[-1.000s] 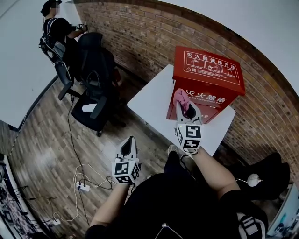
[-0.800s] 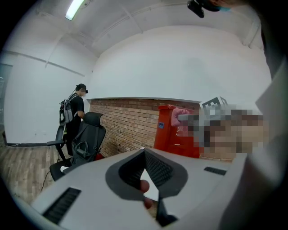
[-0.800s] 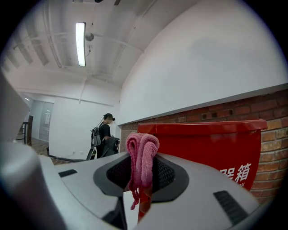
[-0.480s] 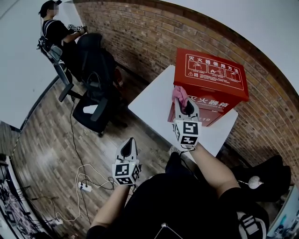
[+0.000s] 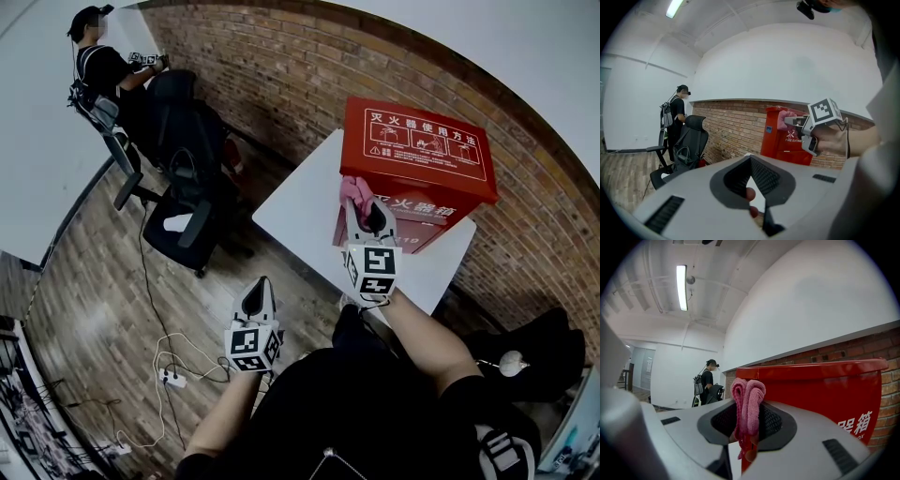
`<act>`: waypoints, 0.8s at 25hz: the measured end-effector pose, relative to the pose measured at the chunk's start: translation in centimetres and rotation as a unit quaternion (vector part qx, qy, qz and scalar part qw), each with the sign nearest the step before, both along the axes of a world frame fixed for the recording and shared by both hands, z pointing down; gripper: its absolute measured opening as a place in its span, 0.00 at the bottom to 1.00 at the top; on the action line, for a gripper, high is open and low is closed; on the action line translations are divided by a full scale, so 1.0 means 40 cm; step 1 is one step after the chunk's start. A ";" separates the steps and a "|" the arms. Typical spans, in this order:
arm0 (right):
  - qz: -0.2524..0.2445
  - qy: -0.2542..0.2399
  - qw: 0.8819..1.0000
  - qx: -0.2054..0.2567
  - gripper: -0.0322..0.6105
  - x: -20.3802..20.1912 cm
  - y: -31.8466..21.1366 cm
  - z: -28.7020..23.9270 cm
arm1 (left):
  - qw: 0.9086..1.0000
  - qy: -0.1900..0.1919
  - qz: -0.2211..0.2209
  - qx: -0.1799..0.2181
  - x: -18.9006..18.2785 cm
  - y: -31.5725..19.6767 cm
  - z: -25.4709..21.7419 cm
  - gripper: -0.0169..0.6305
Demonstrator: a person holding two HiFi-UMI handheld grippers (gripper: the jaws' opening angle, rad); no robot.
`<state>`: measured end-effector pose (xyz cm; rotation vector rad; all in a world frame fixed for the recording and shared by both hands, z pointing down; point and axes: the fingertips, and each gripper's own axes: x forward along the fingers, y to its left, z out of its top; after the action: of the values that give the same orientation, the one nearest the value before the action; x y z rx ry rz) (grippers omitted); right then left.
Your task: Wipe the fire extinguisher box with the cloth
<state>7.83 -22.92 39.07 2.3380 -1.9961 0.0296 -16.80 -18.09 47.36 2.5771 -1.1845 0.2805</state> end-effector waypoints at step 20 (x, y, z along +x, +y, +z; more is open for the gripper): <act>0.011 0.000 1.000 -0.004 0.22 0.075 0.055 -0.005 | 1.000 0.001 0.019 -0.003 0.070 0.004 0.010 0.07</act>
<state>10.82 -20.71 38.86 2.3541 -1.9672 0.0374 -14.01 -17.91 47.77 2.5963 -1.1317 0.2899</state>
